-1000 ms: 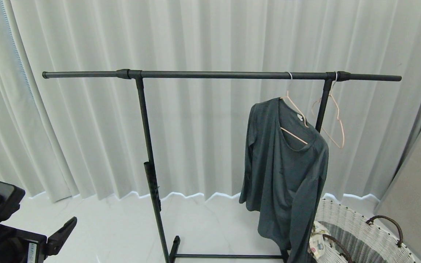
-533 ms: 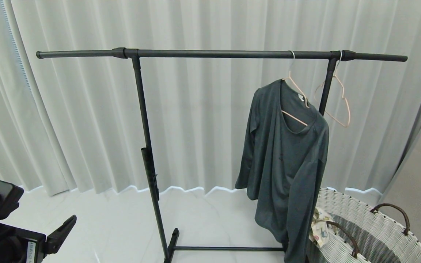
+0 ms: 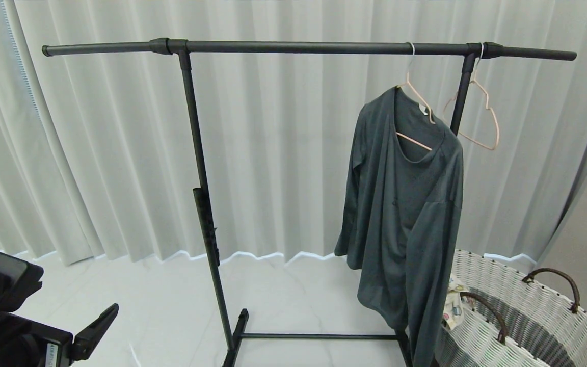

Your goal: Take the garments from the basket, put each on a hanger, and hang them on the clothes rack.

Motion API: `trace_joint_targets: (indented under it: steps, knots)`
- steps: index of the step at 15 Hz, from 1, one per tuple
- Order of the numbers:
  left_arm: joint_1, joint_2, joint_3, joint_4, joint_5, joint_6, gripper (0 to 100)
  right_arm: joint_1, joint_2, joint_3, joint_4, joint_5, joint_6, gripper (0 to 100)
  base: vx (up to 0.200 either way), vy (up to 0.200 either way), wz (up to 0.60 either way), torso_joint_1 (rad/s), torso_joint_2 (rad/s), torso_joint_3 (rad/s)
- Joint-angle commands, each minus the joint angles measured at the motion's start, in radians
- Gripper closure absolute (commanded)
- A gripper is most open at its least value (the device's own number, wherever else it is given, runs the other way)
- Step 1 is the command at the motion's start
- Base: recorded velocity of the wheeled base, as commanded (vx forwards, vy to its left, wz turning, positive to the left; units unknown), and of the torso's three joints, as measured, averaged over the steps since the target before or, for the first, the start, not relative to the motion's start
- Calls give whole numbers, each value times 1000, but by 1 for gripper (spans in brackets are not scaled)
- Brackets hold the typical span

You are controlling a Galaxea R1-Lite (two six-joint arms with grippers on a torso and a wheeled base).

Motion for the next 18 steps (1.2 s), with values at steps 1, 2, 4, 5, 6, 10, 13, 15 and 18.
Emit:
trace_joint_targets:
  steps: [1,2,4,5,6,10,13,15,18]
  knots:
    - [-37,4,2,0,1,-1,0,2,21,33,-14,0,0,0,0,0,0,0,0,0]
    - [-48,6,1,0,-1,-2,0,2,24,56,-25,0,0,0,200,0,0,-12,46,36]
    - [-66,9,5,0,-1,-1,0,2,26,99,-48,0,1,0,200,0,0,-5,27,41]
    - [-74,9,9,0,-3,-1,0,2,26,122,-48,0,1,0,200,0,0,-2,12,27]
    - [-82,9,10,0,-3,-1,0,2,27,142,-48,5,1,0,200,0,0,7,17,2]
    - [-112,22,7,0,-1,1,0,4,124,159,-50,13,100,0,200,0,0,6,5,4]
    - [-115,32,5,0,-1,1,0,31,233,153,-54,14,219,0,200,0,0,4,4,1]
    - [-115,33,5,0,-1,-1,0,69,345,156,-134,16,293,0,200,0,0,-2,0,2]
    - [-115,27,5,0,-1,-2,0,91,575,159,-307,13,320,0,67,0,0,1,1,1]
